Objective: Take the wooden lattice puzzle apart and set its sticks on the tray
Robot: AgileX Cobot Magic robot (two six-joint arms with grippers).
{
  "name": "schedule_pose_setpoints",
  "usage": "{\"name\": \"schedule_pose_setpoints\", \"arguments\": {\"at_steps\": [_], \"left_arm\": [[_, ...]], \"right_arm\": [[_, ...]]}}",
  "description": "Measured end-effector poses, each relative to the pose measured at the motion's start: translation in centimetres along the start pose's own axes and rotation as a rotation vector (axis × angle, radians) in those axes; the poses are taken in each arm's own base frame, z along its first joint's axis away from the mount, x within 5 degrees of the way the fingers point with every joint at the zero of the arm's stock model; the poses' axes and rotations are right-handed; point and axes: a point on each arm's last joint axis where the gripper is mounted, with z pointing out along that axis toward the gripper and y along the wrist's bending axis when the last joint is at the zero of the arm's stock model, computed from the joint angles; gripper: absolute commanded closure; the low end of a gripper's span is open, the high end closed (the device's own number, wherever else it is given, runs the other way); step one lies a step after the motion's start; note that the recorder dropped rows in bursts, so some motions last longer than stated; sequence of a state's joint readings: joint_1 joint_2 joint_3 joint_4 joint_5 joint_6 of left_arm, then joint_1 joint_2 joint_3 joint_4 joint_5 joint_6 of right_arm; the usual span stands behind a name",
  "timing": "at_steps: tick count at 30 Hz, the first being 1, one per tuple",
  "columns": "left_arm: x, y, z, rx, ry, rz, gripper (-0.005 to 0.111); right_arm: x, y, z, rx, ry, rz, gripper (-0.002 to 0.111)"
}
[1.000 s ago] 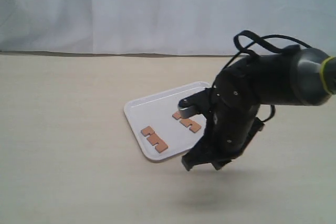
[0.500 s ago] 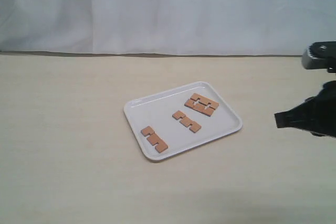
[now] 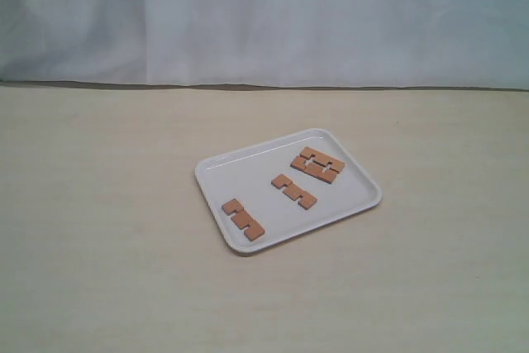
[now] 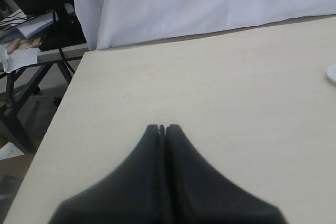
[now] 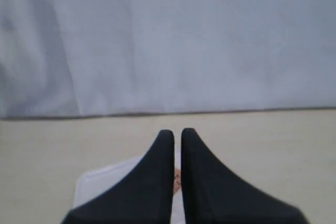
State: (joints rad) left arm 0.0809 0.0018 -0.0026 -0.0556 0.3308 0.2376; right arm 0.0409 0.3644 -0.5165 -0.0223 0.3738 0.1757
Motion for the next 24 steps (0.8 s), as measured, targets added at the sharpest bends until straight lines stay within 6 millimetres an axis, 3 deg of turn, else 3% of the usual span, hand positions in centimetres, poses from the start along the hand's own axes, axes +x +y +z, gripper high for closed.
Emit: {"name": "schedule_pose_setpoints", "arguments": {"at_steps": [3, 11, 24], "left_arm": [[0.0, 0.0, 0.0, 0.0, 0.0, 0.0, 0.107], [0.0, 0.0, 0.0, 0.0, 0.0, 0.0, 0.107], [0.0, 0.0, 0.0, 0.0, 0.0, 0.0, 0.107]], "right_arm": [[0.8, -0.1, -1.8, -0.025, -0.137, 0.006, 0.104], [2.0, -0.3, -5.2, -0.052, -0.308, 0.005, 0.104], [2.1, -0.4, -5.7, -0.052, -0.318, 0.002, 0.104]]}}
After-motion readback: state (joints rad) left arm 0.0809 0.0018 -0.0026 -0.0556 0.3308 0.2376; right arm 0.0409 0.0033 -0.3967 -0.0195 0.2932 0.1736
